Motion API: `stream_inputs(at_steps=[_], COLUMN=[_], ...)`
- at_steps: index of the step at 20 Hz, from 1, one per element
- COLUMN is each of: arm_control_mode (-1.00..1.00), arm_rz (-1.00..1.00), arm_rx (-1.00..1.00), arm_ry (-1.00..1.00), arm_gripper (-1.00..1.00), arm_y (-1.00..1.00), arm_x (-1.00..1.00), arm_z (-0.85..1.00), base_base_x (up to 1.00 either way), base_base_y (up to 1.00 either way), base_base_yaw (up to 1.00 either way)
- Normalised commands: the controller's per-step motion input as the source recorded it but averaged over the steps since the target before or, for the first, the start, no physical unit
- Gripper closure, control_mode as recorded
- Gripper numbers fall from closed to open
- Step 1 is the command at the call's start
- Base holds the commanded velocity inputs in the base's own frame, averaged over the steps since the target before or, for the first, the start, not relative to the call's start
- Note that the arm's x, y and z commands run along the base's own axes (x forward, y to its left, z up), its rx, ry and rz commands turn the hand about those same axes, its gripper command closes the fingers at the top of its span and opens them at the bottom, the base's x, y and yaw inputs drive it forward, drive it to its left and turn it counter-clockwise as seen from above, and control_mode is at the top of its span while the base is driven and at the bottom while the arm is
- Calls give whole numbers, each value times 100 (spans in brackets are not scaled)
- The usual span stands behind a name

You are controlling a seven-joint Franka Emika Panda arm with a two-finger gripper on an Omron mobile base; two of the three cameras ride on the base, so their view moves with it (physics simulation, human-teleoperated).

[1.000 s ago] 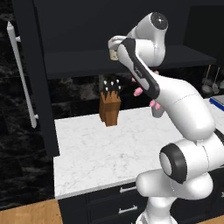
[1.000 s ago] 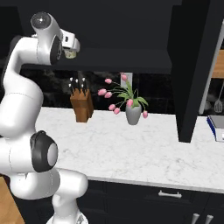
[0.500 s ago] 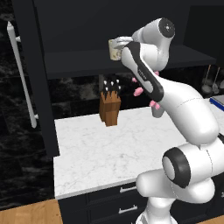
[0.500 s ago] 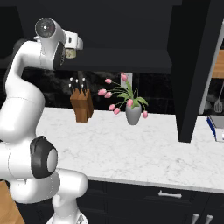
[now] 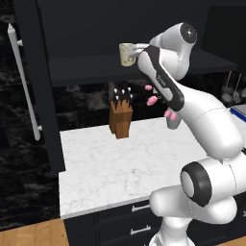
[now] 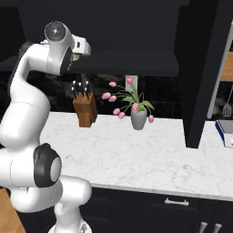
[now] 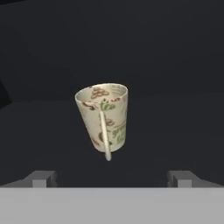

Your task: Gather all objects into one cabinet and sort the glasses and bowls to opposite sides.

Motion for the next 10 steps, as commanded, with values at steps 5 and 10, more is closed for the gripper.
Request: stream_inputs(at_steps=[5,10], arm_control_mode=[-100,-100], arm_rz=[3,9], arm_rx=[0,-5], arm_ry=[14,4], arm_gripper=[-100,-100], arm_y=[6,2], arm_x=[4,1], arm_z=[5,3], base_base_x=[0,0], base_base_y=[0,0], base_base_yaw=[0,0])
